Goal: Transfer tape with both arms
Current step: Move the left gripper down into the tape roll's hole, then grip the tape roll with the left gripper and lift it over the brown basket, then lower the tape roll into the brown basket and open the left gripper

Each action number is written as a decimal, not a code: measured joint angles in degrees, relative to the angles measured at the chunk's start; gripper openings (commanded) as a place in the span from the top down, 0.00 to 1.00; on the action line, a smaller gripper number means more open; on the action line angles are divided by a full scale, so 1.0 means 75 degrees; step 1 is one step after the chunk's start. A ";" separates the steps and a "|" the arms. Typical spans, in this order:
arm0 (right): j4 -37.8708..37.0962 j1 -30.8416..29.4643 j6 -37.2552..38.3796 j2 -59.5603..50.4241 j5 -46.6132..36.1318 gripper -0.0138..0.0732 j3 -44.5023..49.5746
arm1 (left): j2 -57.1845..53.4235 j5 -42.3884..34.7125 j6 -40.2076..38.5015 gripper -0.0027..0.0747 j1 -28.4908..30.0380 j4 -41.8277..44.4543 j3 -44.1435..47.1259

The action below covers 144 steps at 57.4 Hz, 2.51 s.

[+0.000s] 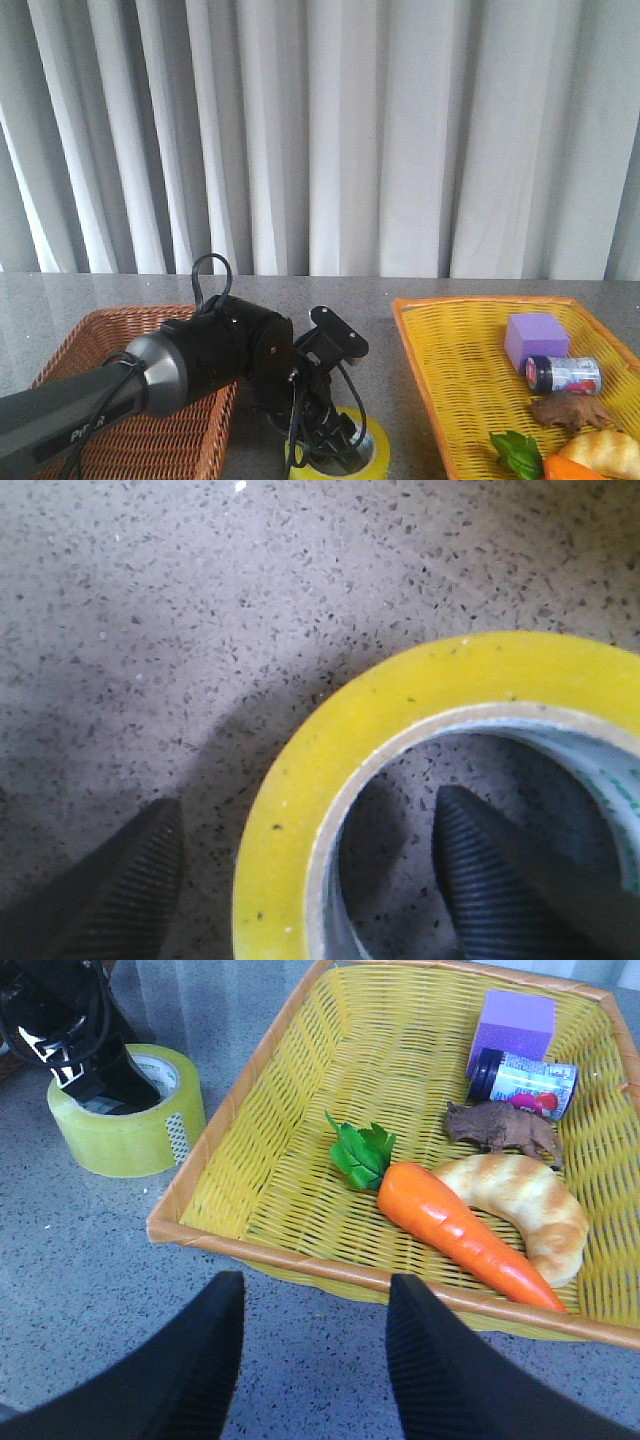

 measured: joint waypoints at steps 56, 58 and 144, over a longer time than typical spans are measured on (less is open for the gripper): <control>0.0000 0.0000 0.0000 0.0000 0.0000 0.46 0.0000 | -0.1387 0.0951 0.0006 0.80 0.0013 0.0039 -0.0039; 0.0000 0.0000 0.0000 0.0000 0.0000 0.46 0.0000 | -0.1544 0.0958 0.0006 0.80 0.0013 0.0105 -0.0039; 0.0000 0.0000 0.0000 0.0000 0.0000 0.46 0.0000 | -0.1307 0.1289 -0.1502 0.78 0.3149 0.1160 0.0986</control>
